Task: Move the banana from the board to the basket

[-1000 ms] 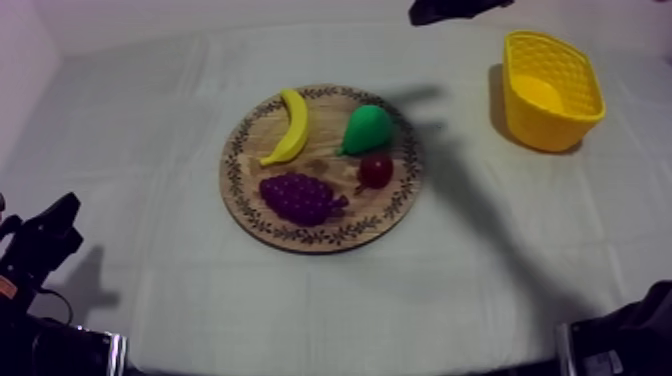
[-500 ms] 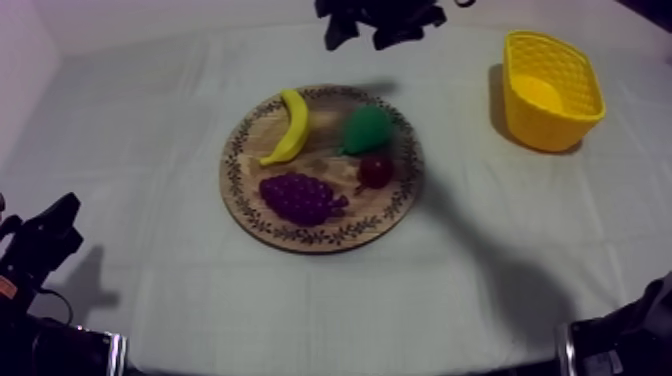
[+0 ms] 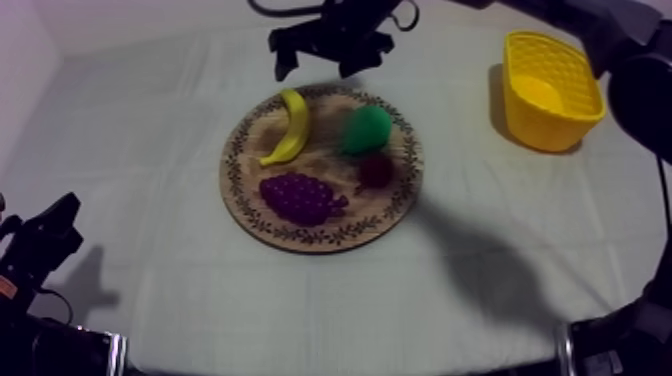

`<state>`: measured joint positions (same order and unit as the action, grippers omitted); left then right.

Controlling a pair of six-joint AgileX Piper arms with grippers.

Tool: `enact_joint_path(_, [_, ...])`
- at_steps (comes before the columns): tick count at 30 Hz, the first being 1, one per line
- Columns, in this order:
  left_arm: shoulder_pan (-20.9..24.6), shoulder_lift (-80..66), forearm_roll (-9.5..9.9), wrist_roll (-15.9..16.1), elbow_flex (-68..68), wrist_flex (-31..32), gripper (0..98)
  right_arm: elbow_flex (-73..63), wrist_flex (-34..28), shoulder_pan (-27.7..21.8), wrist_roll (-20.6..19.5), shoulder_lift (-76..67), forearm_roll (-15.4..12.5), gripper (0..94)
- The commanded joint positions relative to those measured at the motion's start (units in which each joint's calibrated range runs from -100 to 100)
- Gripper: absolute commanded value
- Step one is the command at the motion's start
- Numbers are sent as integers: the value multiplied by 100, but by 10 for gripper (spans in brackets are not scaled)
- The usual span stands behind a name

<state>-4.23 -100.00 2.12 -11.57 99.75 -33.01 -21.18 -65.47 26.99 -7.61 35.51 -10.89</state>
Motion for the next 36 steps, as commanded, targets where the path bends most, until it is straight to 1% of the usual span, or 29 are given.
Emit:
enact_joint_path(1, [-1, 0, 0, 2, 3, -5, 1, -160, -16, 30, -30, 274, 13, 726])
enact_joint_path(7, [-1, 0, 0, 2, 3, -5, 1, -342, 96, 138, -104, 700, 96, 713])
enact_joint_path(11, [-1, 0, 0, 2, 3, -5, 1, -395, 190, 164, -103, 998, 101, 701])
enact_joint_path(19, [-1, 0, 0, 2, 3, -5, 1, -828, 191, 176, -190, 1578, 218, 692])
enact_joint_path(23, [-1, 0, 0, 1, 3, -5, 1, -1101, 162, 185, -234, 1811, 303, 650])
enact_joint_path(30, [-1, 0, 0, 2, 3, -5, 1, -1451, 84, 137, -255, 2119, 339, 594])
enact_joint_path(33, [-1, 0, 0, 2, 3, -5, 1, -1590, 39, 105, -256, 2232, 345, 540])
enact_joint_path(36, [-1, 0, 0, 2, 3, -5, 1, -1672, 24, 86, -239, 2303, 362, 463])
